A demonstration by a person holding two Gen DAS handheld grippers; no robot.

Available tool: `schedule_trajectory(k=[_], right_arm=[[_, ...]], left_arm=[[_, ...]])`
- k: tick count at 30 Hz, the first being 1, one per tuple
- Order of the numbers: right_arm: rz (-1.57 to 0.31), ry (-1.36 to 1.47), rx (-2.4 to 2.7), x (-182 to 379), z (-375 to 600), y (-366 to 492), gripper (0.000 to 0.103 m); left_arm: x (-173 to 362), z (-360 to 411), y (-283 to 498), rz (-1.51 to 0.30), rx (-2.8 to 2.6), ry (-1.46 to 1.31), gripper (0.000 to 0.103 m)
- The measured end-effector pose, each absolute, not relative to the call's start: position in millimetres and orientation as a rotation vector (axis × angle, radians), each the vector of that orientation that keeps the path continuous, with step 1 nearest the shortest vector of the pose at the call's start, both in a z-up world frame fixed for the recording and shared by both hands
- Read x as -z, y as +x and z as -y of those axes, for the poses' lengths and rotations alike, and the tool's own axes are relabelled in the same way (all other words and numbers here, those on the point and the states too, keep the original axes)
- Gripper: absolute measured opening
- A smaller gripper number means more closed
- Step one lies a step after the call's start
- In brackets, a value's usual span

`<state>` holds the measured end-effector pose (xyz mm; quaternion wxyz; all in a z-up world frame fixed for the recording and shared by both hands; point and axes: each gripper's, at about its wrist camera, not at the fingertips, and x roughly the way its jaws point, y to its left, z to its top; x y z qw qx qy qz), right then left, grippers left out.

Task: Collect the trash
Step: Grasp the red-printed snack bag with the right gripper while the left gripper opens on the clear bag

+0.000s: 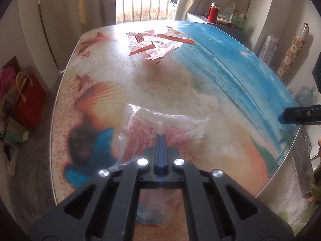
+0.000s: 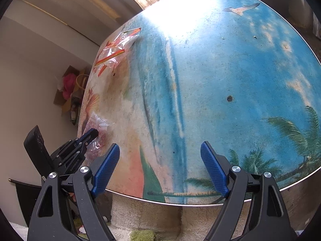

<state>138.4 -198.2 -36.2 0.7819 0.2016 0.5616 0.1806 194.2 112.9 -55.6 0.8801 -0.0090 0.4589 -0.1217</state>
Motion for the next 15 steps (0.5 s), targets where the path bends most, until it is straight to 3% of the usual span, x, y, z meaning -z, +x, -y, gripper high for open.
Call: schedule_trajectory(k=[15], right_arm=[[-1.096, 0.528, -0.51, -8.3, 166.1, 234.2, 0.081]], left_arm=[[61.2, -102.2, 194.1, -0.966, 0.33, -0.136, 0.0]])
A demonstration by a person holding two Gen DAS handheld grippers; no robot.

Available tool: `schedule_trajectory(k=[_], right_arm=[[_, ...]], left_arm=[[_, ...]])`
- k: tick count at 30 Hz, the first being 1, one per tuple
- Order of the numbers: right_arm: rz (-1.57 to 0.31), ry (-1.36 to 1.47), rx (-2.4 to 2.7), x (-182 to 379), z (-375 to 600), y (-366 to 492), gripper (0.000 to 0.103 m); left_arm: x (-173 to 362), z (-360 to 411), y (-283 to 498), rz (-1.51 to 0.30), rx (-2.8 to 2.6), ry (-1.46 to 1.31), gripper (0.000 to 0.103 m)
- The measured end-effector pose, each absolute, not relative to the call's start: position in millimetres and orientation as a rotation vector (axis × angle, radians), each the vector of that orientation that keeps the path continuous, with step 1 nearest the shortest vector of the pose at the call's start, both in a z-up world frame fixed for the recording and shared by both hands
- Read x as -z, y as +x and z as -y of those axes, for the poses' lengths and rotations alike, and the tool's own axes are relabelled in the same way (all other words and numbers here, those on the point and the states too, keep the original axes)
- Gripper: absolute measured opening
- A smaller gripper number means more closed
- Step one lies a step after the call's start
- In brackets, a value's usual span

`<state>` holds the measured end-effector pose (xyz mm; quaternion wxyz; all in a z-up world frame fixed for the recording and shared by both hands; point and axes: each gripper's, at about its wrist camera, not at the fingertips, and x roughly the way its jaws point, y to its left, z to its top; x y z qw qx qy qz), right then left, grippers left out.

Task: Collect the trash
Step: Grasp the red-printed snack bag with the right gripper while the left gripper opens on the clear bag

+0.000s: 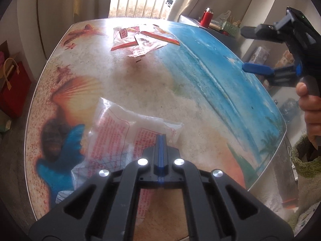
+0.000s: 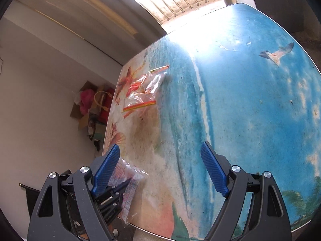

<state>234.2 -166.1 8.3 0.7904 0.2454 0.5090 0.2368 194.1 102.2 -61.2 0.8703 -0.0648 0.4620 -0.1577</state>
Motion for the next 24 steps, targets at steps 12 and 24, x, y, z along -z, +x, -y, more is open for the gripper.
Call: schedule_trajectory(k=[12, 24], right_arm=[[-1.24, 0.493, -0.451, 36.5, 93.4, 346.4, 0.071], [-1.231, 0.397, -0.463, 47.2, 73.5, 337.7, 0.006]], left_arm=[[62.1, -107.6, 191.0, -0.973, 0.327, -0.164, 0.0], [62.3, -105.3, 189.2, -0.971, 0.322, -0.153, 0.0]])
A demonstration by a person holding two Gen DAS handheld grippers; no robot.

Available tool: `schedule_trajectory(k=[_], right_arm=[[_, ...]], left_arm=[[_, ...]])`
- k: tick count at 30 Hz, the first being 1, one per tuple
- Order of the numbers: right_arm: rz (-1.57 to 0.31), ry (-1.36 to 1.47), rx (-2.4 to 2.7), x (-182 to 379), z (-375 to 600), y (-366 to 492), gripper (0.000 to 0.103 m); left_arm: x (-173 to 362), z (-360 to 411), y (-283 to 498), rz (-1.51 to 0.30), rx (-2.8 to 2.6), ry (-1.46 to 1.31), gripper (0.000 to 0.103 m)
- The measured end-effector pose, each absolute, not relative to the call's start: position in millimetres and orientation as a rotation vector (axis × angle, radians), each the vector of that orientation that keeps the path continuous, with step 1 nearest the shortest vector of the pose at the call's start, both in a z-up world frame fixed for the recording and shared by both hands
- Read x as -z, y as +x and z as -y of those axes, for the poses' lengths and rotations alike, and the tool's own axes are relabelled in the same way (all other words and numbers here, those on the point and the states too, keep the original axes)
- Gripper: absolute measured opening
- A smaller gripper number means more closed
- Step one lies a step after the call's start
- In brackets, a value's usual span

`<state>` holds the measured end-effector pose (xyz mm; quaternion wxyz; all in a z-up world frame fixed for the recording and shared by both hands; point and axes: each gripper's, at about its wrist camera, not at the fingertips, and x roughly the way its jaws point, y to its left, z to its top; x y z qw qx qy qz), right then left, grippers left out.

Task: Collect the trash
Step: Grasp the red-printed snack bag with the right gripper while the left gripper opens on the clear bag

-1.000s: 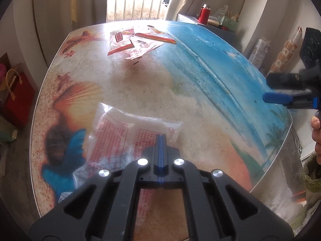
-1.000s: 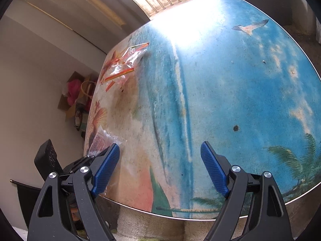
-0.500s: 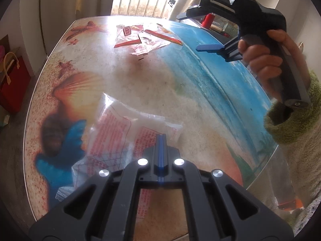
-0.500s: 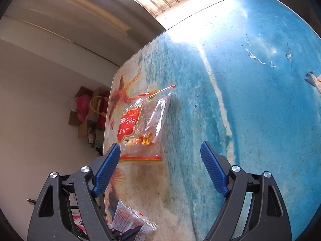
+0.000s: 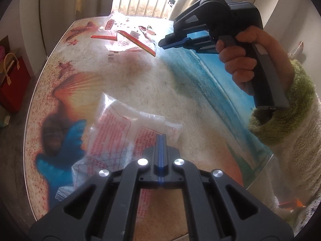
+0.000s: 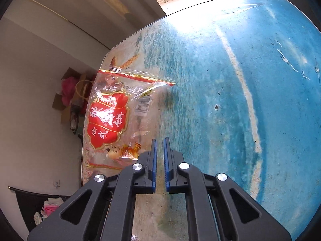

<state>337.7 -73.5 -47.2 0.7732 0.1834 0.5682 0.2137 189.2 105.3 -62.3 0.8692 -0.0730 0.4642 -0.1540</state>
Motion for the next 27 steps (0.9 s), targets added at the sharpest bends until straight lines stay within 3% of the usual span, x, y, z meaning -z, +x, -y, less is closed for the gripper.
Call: schedule_trajectory(k=[4, 6, 7, 8, 10, 13, 17, 20, 21, 23, 27], right_arm=[[-1.214, 0.452, -0.492, 37.9, 82.2, 334.0, 0.009], [-1.208, 0.483, -0.507, 32.0, 84.5, 336.7, 0.024], [-1.201, 0.498, -0.506, 28.7, 85.7, 338.1, 0.043], [-1.189, 0.506, -0.501, 25.2, 85.7, 341.0, 0.051], [-1.181, 0.513, -0.501, 19.2, 80.3, 348.2, 0.053], [-1.209, 0.496, -0.498, 18.9, 59.7, 363.4, 0.065], [-1.264, 0.361, -0.437, 29.3, 23.2, 379.2, 0.065], [-1.25, 0.237, -0.401, 34.1, 3.9, 379.4, 0.065], [-1.241, 0.21, -0.396, 35.5, 0.4, 378.1, 0.062], [-1.221, 0.176, -0.39, 37.5, -3.3, 374.7, 0.046], [-1.175, 0.116, -0.397, 36.8, -3.0, 366.7, 0.032]], left_arm=[[61.8, -103.4, 187.8, -0.971, 0.318, -0.147, 0.0], [61.3, -102.3, 186.6, -0.971, 0.314, -0.146, 0.0], [61.2, -101.8, 186.2, -0.972, 0.313, -0.144, 0.0], [60.7, -101.0, 185.7, -0.974, 0.311, -0.141, 0.0], [60.5, -100.3, 184.1, -0.976, 0.308, -0.139, 0.0], [59.2, -99.0, 183.3, -0.981, 0.3, -0.149, 0.0], [57.9, -100.3, 182.9, -0.994, 0.287, -0.157, 0.0], [50.4, -103.6, 177.1, -0.975, 0.289, -0.176, 0.018], [46.4, -105.3, 174.3, -0.96, 0.289, -0.18, 0.023], [37.4, -109.2, 168.6, -0.93, 0.29, -0.182, 0.03], [22.6, -117.7, 160.0, -0.876, 0.301, -0.2, 0.041]])
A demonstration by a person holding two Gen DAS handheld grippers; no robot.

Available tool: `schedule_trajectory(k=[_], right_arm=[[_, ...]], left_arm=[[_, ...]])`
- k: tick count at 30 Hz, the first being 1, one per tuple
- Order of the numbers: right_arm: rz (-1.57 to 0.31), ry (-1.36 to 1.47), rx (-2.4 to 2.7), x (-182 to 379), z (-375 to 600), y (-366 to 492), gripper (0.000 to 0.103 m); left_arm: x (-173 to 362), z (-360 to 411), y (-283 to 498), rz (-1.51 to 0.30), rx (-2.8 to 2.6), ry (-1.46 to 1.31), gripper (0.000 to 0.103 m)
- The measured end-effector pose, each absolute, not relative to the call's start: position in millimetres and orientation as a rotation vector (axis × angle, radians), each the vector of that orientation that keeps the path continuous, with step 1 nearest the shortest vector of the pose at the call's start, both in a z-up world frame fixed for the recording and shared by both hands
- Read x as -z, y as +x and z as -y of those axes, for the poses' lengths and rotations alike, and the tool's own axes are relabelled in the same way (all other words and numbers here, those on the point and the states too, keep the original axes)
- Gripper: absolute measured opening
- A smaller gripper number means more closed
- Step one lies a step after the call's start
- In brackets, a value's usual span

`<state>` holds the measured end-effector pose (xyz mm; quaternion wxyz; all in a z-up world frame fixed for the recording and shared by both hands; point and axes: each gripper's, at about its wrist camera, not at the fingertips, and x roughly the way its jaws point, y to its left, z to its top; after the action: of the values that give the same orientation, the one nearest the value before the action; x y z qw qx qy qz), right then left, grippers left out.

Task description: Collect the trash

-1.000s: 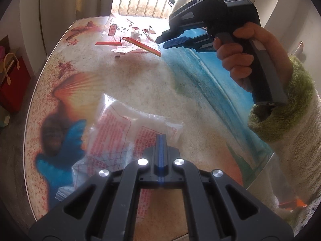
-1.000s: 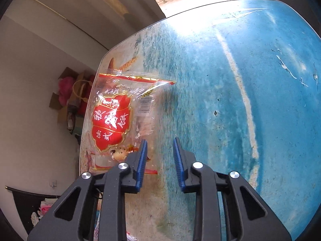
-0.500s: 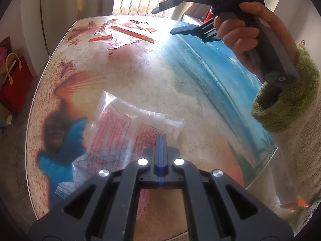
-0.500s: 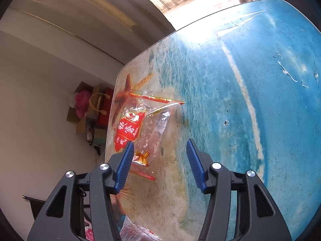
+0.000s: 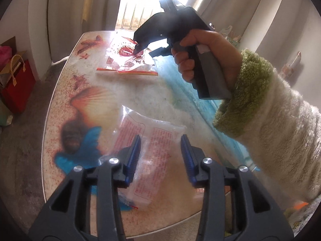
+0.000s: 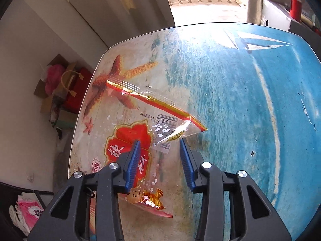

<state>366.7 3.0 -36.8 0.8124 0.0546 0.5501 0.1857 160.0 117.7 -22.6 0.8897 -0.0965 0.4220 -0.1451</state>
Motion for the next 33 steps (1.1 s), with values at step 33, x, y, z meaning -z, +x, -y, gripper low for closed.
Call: schedule_trajectory(k=[33], right_arm=[[-1.068, 0.195, -0.311, 32.8, 208.0, 166.9, 0.011]], left_arm=[[33.3, -106.1, 183.9, -0.959, 0.322, -0.085, 0.083]])
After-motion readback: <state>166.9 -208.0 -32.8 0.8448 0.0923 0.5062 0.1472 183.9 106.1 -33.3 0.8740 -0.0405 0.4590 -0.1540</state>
